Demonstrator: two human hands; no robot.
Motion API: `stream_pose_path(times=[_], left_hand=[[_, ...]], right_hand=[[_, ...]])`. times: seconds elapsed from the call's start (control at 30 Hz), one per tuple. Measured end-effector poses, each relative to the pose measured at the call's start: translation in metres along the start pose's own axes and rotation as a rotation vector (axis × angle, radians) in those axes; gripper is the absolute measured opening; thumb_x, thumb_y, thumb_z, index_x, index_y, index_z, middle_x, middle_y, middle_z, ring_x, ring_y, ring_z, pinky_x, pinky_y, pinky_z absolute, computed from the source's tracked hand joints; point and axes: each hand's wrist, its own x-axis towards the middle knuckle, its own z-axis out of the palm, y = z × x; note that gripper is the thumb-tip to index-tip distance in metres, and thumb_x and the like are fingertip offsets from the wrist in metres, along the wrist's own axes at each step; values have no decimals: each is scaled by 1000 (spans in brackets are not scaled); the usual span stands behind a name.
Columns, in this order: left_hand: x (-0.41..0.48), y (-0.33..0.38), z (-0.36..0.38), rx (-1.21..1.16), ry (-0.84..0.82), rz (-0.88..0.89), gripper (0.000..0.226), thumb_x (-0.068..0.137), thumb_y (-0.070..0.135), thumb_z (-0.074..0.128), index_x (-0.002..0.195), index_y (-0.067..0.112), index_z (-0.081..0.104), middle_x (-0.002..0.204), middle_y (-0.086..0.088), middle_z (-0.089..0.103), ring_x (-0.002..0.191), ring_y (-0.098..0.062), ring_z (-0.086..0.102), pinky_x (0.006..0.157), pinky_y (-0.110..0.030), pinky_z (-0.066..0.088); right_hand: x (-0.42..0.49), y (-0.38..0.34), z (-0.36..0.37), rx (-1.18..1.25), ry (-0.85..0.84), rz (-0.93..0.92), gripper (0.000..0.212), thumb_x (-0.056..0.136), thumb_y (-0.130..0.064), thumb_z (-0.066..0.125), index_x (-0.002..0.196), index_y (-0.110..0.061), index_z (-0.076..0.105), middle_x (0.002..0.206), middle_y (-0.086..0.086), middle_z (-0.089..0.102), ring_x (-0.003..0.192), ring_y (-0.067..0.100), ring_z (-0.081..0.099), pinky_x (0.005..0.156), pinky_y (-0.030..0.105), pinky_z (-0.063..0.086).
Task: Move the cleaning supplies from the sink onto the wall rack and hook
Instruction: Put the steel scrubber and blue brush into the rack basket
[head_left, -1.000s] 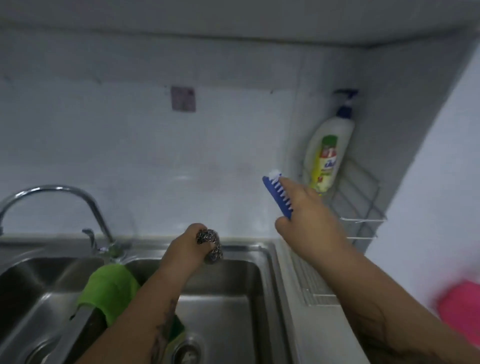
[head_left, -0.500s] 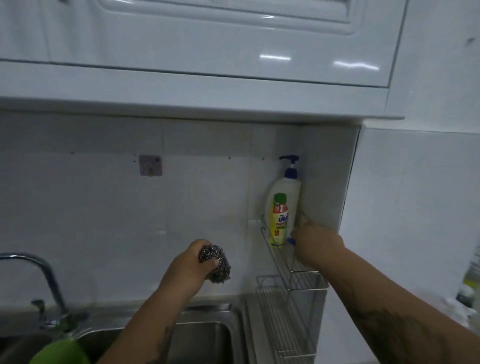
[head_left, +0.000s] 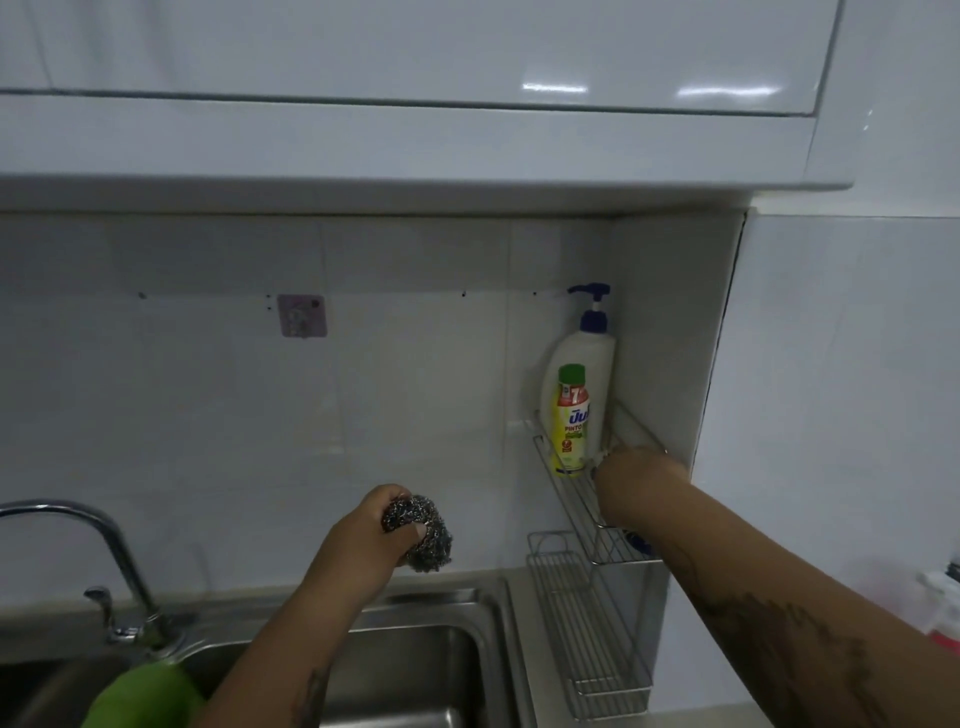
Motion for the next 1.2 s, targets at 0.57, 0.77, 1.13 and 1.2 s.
stream_pose_path(times=[0.57,0.77,1.13,1.2], left_hand=[[-1,122,33,-119,-14,407,27,83,27,71,103,43,60,99,11,71,86,-7,68,71,-24,55],[-21,126,93,121,-25,468,37,87,44,61,121,48,47,111,12,68,94,-7,66,82,-35,57],[-6,117,141,870,-208,524,53,94,59,26,143,41,35,159,10,25,148,-21,19,113,-46,25],[-7,117,147,914,-320,466,57,94,61,19,145,39,30,161,8,19,150,-21,9,116,-54,11]], right_hand=[[-53,57,52,726,972,82,85,89,-60,33,153,-17,0,162,6,-12,149,21,-12,119,44,3],[-26,60,83,653,866,54,85,91,-63,23,151,-16,-15,158,5,-28,147,27,-20,118,56,-3],[-9,60,95,663,991,49,77,94,-61,19,151,-19,-12,158,-1,-28,148,28,-15,118,50,-9],[-9,60,95,663,1001,54,77,95,-60,20,151,-18,-12,158,-1,-28,148,28,-15,118,49,-10]])
